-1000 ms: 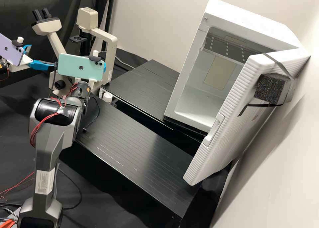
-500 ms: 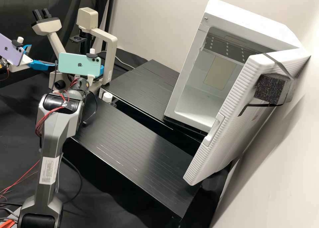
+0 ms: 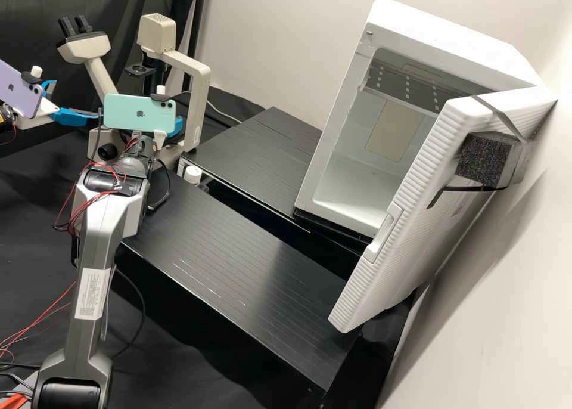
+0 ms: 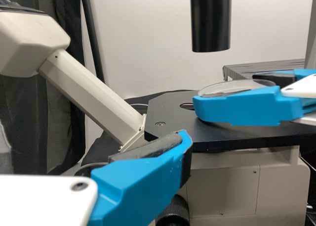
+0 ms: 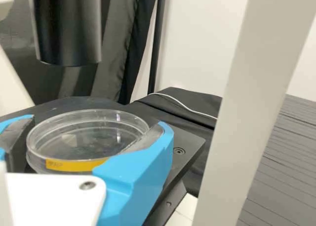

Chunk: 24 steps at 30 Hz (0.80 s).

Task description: Take out the petri dish and place it under the microscope.

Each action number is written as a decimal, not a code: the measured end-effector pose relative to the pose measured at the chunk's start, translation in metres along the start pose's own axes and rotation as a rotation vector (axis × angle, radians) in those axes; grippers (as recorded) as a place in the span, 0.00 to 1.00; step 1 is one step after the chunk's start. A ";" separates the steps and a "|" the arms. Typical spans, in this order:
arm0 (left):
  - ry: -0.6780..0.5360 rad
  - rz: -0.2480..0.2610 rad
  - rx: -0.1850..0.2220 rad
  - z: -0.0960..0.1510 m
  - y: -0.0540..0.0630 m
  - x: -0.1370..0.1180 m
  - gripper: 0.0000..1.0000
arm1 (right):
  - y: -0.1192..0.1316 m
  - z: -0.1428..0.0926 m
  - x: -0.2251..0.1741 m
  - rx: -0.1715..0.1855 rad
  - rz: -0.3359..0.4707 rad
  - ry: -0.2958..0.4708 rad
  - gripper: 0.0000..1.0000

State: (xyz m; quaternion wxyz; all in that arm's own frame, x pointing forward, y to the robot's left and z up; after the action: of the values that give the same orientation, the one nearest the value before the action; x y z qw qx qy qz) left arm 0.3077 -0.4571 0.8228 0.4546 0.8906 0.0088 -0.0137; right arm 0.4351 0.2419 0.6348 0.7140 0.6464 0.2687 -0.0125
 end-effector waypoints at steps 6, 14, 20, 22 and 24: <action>0.000 0.000 0.000 0.000 0.000 0.000 1.00 | 0.000 0.000 0.012 0.009 0.004 -0.001 0.00; 0.000 0.000 0.000 0.000 0.000 0.000 1.00 | -0.006 0.001 0.020 0.033 0.013 0.000 0.00; 0.000 0.000 0.000 0.000 0.000 0.000 1.00 | -0.008 -0.004 0.024 0.010 0.004 0.005 0.00; 0.000 0.000 0.000 0.000 0.000 0.000 1.00 | -0.010 -0.004 0.026 0.000 0.003 0.003 1.00; 0.000 0.000 0.000 0.000 0.000 0.000 1.00 | -0.012 -0.002 0.027 0.007 -0.003 -0.010 1.00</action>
State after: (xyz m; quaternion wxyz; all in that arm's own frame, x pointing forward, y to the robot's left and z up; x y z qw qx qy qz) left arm 0.3077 -0.4571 0.8228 0.4546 0.8906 0.0088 -0.0137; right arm 0.4534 0.2504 0.6123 0.7130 0.6485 0.2661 -0.0180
